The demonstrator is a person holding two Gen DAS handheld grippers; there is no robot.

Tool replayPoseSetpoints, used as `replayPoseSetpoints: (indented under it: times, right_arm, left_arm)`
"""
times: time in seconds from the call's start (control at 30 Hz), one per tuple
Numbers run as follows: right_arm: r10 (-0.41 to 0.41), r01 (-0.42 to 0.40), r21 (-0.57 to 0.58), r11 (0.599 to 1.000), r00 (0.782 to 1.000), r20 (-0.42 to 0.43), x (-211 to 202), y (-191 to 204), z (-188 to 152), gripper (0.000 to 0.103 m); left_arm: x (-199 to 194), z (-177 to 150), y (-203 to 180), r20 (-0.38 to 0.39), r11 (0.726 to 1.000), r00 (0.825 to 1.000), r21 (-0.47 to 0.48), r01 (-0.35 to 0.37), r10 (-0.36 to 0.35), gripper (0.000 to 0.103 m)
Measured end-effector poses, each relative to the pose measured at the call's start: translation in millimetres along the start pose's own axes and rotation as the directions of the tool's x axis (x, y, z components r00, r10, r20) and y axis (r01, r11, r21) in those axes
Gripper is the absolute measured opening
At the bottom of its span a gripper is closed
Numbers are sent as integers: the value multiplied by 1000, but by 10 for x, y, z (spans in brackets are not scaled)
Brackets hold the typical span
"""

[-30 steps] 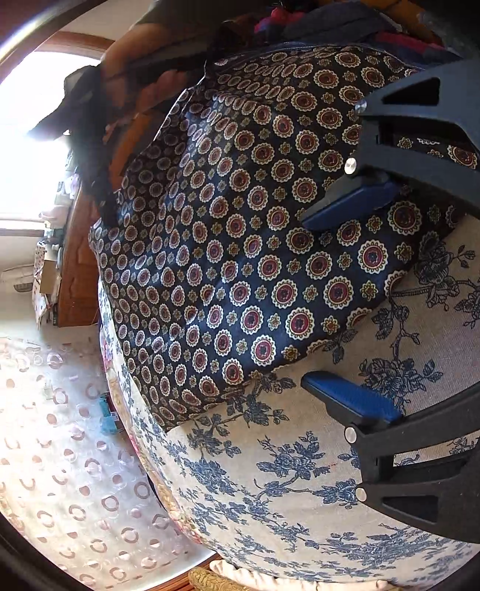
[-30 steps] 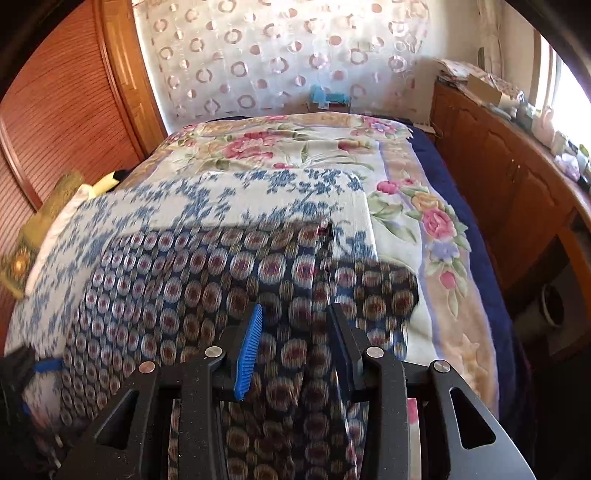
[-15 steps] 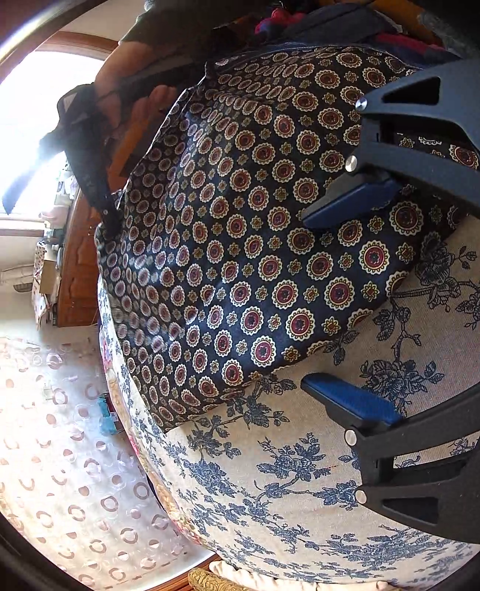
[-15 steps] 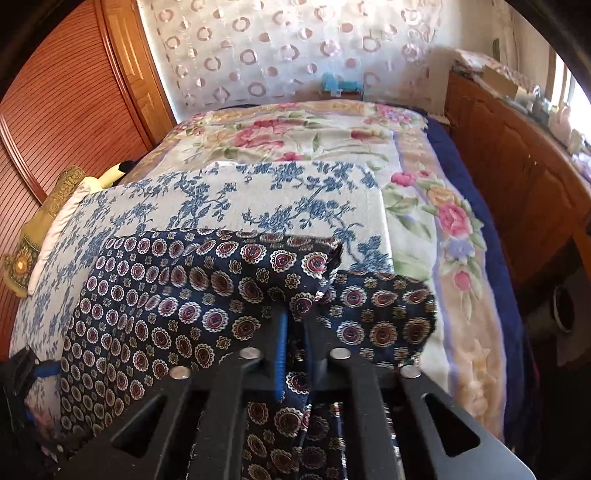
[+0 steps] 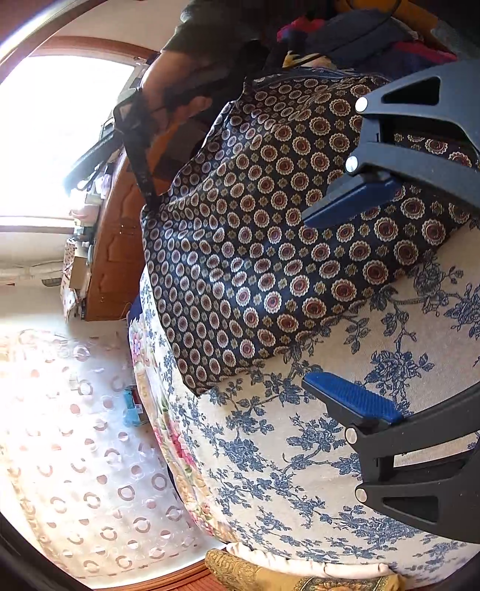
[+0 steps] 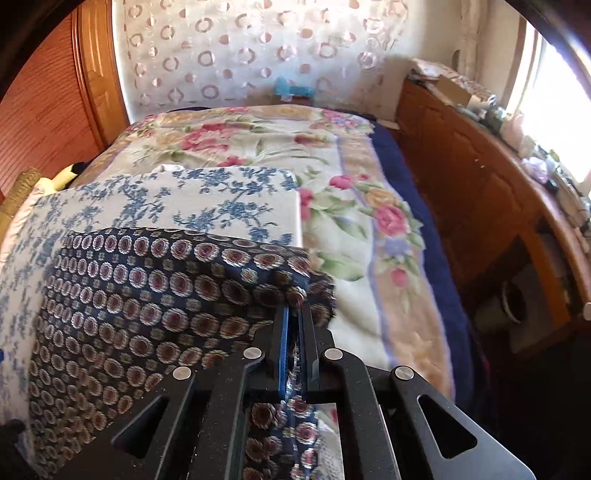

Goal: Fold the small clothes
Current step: 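Lift and fold the navy shirt over with the right tool, then open it, then grasp the folded navy shirt's edge with the right tool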

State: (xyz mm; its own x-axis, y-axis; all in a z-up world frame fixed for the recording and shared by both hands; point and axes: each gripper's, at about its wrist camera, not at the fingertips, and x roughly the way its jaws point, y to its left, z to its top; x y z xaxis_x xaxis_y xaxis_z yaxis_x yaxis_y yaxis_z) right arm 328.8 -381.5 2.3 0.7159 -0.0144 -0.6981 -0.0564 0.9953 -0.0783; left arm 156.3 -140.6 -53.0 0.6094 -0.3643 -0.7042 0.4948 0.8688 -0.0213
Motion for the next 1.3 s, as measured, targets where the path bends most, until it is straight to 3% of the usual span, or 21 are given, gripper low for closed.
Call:
replayPoseSetpoints:
  times: [0.07,0.23,0.47,0.6,0.7,0.93,1.07,1.3]
  right_arm:
    - [1,-1,1,1000,999,34,-88,8,-74,15]
    - [101,-103,6,995,984,146,-466,98,-448,42]
    - [114,-107,-55,993,982,152,-900,163,-1259,45]
    - [131,-130,-20,991,984,124,-1183,93,-1783,46]
    - [132,-135,18,991,986,106,-1326,63,-2084,55]
    - [124,-135,127,983,989,85,-1418,-76,-2269,57]
    - [166,-174,114,978,983,80,-1464,17,-2291,57]
    - [97,-101,108,989,994,42,-1401,32,-2247,57]
  left_arm:
    - [7,3,1,-4,1000,1000,1,1,-1,82]
    - [21,16,-50,-10,1000,1000,-1,8,-8,82]
    - [8,-71,-119,-30,1000,999,7,16,-15,82]
    - [-41,-214,-180,-54,999,998,13,32,-31,82]
    - [-107,-350,-228,-69,999,997,17,36,-35,82]
    - [-196,-608,-277,-111,999,992,8,53,-51,82]
    - [-193,-678,-259,-121,998,991,-15,59,-61,82]
    - [-231,-776,-261,-110,997,991,-38,68,-72,82]
